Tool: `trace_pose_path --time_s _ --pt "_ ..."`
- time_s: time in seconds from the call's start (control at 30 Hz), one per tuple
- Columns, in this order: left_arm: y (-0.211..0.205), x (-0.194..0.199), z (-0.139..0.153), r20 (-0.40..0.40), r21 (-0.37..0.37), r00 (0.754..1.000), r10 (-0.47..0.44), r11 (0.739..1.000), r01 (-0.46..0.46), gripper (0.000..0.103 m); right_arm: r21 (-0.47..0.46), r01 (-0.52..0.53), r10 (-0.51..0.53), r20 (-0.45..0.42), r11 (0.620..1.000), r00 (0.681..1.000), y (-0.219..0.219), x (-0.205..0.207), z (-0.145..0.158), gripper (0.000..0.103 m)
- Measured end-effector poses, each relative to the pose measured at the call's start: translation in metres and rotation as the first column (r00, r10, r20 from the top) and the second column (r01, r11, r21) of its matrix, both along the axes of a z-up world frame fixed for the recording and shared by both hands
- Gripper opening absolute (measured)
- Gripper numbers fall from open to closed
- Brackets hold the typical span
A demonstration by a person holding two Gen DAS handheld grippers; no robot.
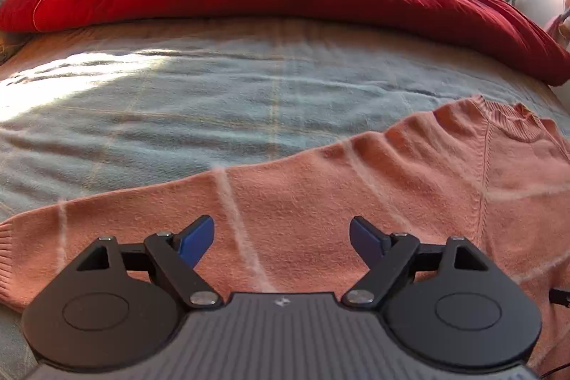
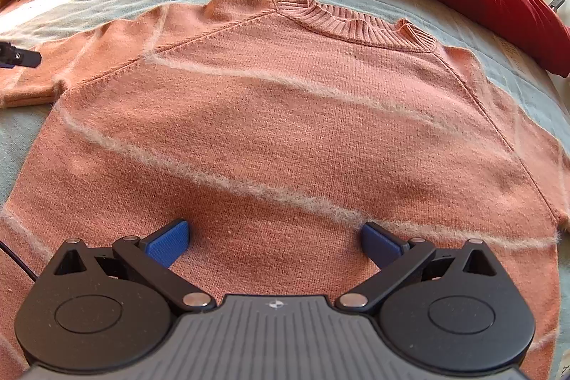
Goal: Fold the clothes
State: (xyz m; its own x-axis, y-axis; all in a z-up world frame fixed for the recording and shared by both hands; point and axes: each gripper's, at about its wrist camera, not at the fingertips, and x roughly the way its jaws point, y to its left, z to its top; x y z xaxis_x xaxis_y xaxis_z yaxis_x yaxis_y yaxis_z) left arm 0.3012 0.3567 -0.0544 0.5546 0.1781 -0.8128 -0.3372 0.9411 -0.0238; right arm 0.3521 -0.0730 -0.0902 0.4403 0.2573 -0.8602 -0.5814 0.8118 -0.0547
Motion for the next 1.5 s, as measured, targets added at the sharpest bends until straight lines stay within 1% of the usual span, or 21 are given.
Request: trace_pose_path --time_s 0.07,0.17,0.23,0.33,0.4,0.53,0.6,0.67,0.73,0.8,0.9,0.97,1.03,1.1,1.17,1.2,1.3,1.43,1.5 --pt "-0.019 0.008 -0.005 -0.005 0.001 0.998 -0.068 0.998 0.068 0.084 0.002 0.002 -0.002 0.005 1.0 1.0 0.0 -0.001 0.0 0.103" --pt "-0.007 -0.014 -0.002 -0.011 -0.034 1.0 -0.009 0.999 0.009 0.084 0.013 0.009 -0.009 0.022 1.0 1.0 -0.002 -0.004 -0.001 0.103" --pt "0.0 -0.025 0.005 -0.013 -0.052 1.0 0.021 0.998 -0.022 0.084 0.013 0.016 -0.017 0.026 1.0 1.0 -0.002 -0.005 -0.001 0.103" --pt "-0.005 -0.02 0.015 -0.036 -0.051 0.999 0.039 0.998 -0.041 0.083 0.007 0.028 -0.028 0.021 1.0 0.999 0.0 -0.004 0.0 0.103" --pt "-0.012 -0.012 0.022 -0.012 -0.099 1.0 0.026 0.995 -0.027 0.083 0.001 0.033 -0.033 0.012 0.999 0.999 0.001 -0.003 0.0 0.103" --pt "-0.045 0.012 0.031 0.06 -0.153 0.998 -0.032 0.987 0.041 0.083 -0.004 0.043 -0.043 -0.023 0.999 0.999 0.001 0.002 0.005 0.103" --pt "-0.061 0.024 0.035 0.097 -0.177 0.993 -0.06 0.981 0.077 0.083 0.032 0.056 -0.055 -0.016 0.998 0.998 -0.005 0.004 0.012 0.103" --pt "-0.075 0.036 0.038 0.122 -0.187 0.99 -0.076 0.977 0.098 0.083 0.087 0.071 -0.074 0.025 0.994 0.997 -0.017 0.011 0.022 0.103" --pt "-0.087 0.047 0.038 0.132 -0.181 0.988 -0.077 0.978 0.1 0.083 0.123 0.068 -0.077 0.071 0.99 0.995 -0.029 0.027 0.031 0.103" --pt "-0.096 0.053 0.039 0.134 -0.183 0.989 -0.061 0.979 0.085 0.083 0.133 0.06 -0.076 0.113 0.989 0.991 -0.039 0.052 0.038 0.103" --pt "-0.105 0.058 0.039 0.132 -0.192 0.991 -0.036 0.98 0.061 0.083 0.145 0.054 -0.08 0.175 0.988 0.981 -0.051 0.1 0.047 0.103" --pt "-0.11 0.06 0.04 0.131 -0.186 0.991 -0.014 0.982 0.038 0.083 0.164 0.053 -0.084 0.186 0.985 0.979 -0.054 0.136 0.047 0.103" --pt "-0.114 0.063 0.038 0.123 -0.184 0.992 0.011 0.983 0.012 0.083 0.188 0.057 -0.089 0.167 0.981 0.982 -0.056 0.169 0.04 0.103" --pt "-0.117 0.064 0.036 0.113 -0.194 0.993 0.038 0.981 -0.016 0.083 0.203 0.064 -0.089 0.117 0.977 0.989 -0.055 0.197 0.024 0.103" --pt "-0.12 0.065 0.035 0.107 -0.198 0.993 0.057 0.98 -0.035 0.083 0.186 0.078 -0.093 0.072 0.979 0.993 -0.052 0.22 0.003 0.103" --pt "-0.121 0.065 0.035 0.108 -0.192 0.992 0.059 0.981 -0.038 0.083 0.179 0.075 -0.09 0.073 0.981 0.993 -0.051 0.226 -0.004 0.103" --pt "-0.127 0.067 0.033 0.1 -0.174 0.993 0.057 0.984 -0.039 0.083 0.201 0.042 -0.066 0.115 0.979 0.991 -0.049 0.239 -0.009 0.103" --pt "-0.137 0.073 0.03 0.08 -0.155 0.996 0.05 0.987 -0.037 0.083 0.217 0.083 -0.103 0.085 0.973 0.991 -0.048 0.265 -0.003 0.103" --pt "-0.142 0.074 0.031 0.082 -0.16 0.995 0.056 0.986 -0.043 0.083 0.227 0.108 -0.125 0.064 0.968 0.99 -0.052 0.265 0.007 0.103"
